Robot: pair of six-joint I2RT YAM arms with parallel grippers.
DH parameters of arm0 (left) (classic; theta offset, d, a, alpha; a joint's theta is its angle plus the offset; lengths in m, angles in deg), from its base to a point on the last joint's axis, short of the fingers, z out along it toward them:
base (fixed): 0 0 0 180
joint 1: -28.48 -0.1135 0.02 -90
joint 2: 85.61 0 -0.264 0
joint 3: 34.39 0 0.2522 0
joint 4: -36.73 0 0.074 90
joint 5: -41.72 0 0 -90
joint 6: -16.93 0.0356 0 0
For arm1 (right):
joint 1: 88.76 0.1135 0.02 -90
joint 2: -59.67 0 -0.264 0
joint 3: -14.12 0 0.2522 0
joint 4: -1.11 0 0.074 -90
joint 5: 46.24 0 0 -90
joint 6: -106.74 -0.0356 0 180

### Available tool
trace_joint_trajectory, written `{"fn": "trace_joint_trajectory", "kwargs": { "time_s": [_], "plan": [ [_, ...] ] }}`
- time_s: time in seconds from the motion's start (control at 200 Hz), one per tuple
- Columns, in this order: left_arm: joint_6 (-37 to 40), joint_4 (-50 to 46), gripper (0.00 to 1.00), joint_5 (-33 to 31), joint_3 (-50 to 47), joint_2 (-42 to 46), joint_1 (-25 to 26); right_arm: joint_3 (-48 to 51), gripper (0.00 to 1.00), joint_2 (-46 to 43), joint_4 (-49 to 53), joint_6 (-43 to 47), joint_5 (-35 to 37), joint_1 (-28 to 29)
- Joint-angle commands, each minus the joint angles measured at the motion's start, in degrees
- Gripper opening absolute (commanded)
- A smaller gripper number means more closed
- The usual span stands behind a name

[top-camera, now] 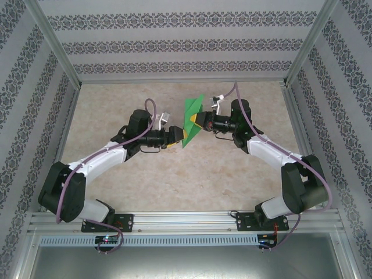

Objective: Fold a paper plane with a square sheet of paper (pick it up from the middle)
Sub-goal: Turn over the paper at the center of the table.

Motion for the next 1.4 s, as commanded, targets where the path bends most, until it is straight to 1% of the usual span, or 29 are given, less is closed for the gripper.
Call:
{"fn": "trace_joint_trajectory", "kwargs": {
  "time_s": [0.0,0.075,0.16,0.275,0.445,0.515,0.644,0.774,0.894,1.049,1.279,1.394],
  "plan": [
    [-3.8,6.4,0.79,-0.3,-1.1,2.0,1.1,-0.6,0.04,-1.5,-0.9,-0.6,-0.9,-0.1],
    [-5.3,8.6,0.79,0.4,-0.7,1.9,1.4,-0.6,0.04,-1.3,-1.0,-0.7,-0.8,0.3],
    [-5.1,8.3,0.78,0.7,0.7,1.6,1.7,-0.4,0.04,-1.1,-1.1,-0.7,-0.7,0.4],
    [-5.0,8.3,0.73,1.3,2.1,0.5,1.8,-0.4,0.04,-1.0,-1.4,-0.9,-0.6,0.6],
    [-2.5,4.5,0.57,2.5,5.5,-0.6,1.8,-0.2,0.04,-0.6,-1.1,-0.8,-0.7,0.6],
    [-0.5,1.7,0.54,2.3,6.8,-0.8,1.8,-0.3,0.04,-0.3,-1.2,-0.8,-0.9,0.8],
    [1.8,-1.6,0.44,2.9,8.6,-1.9,1.8,-0.2,0.04,0.0,-1.2,-0.8,-0.9,0.8],
    [4.2,-5.4,0.40,3.1,10.6,-3.0,1.8,-0.3,0.04,0.0,-1.1,-0.5,-1.0,0.8],
    [4.9,-6.4,0.37,2.8,11.3,-3.1,1.8,-0.2,0.05,0.1,-1.0,-0.4,-1.0,0.5],
    [5.5,-7.2,0.34,2.9,11.7,-3.6,1.8,-0.3,0.06,0.2,-1.0,-0.4,-1.2,0.5],
    [5.1,-6.6,0.24,3.7,12.0,-3.9,1.8,-0.3,0.09,0.2,-1.0,-0.2,-1.7,0.5],
    [4.9,-6.1,0.21,4.3,12.2,-4.1,1.8,-0.4,0.10,0.3,-0.4,0.2,-1.4,0.4]
  ]
}}
